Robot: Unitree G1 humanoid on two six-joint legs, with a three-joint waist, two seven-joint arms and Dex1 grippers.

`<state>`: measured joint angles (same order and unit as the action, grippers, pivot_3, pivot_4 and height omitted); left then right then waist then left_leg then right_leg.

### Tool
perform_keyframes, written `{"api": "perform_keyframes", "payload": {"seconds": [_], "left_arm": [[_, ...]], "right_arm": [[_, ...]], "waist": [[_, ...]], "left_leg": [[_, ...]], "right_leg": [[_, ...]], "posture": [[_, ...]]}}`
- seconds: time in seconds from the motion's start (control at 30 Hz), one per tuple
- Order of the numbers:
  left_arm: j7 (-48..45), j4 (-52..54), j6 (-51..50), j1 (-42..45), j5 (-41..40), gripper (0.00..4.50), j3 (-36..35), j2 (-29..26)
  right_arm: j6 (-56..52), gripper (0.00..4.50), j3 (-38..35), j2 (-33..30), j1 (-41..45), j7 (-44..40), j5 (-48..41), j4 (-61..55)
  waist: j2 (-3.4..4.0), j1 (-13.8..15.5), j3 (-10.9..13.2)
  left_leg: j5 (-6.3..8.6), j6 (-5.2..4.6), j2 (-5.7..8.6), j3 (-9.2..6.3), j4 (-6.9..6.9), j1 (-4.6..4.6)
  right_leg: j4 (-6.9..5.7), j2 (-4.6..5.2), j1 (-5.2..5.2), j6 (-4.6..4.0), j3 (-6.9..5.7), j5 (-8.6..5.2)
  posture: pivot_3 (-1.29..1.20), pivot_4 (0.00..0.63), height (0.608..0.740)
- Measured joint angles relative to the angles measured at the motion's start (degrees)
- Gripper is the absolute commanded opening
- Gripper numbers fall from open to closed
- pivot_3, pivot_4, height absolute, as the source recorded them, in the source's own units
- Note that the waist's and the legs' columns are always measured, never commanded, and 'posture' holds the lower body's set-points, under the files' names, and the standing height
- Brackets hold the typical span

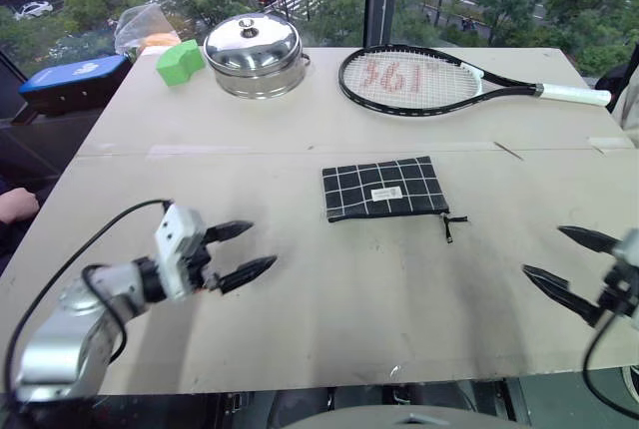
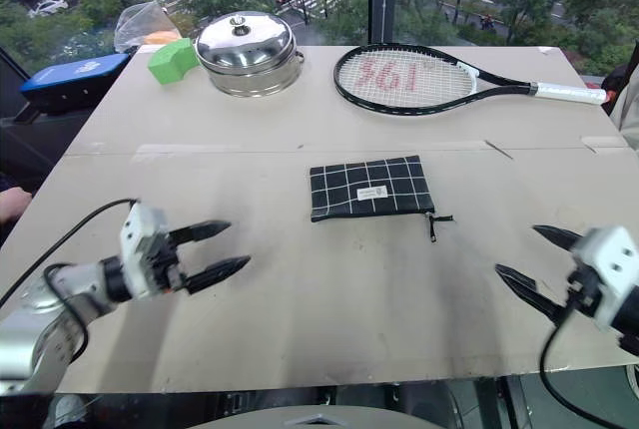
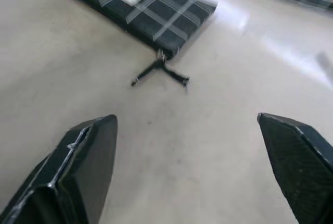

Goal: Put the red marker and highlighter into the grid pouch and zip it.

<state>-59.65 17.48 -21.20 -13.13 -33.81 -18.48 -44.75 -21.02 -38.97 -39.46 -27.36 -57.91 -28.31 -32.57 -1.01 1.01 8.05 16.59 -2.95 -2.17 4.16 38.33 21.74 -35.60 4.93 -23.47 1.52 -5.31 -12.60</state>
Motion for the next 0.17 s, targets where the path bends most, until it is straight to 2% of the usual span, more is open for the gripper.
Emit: {"api": "perform_keyframes", "payload": {"seconds": [0.17], "left_arm": [[-0.6, 3.6, -2.0, -4.1, -2.5, 4.5, -2.1, -0.2]], "right_arm": [[4.0, 4.45, -3.3, 1.1, -4.8, -2.6, -1.5, -0.3]], "waist": [[0.02, 0.2, 0.0]], "left_leg": [[0.11, 0.2, -0.02, -0.08, 0.01, 0.03]], "right_leg": [[-0.01, 0.06, -0.03, -0.02, -0.08, 0.0]], "posture": [[0.0, 0.15, 0.74]]}}
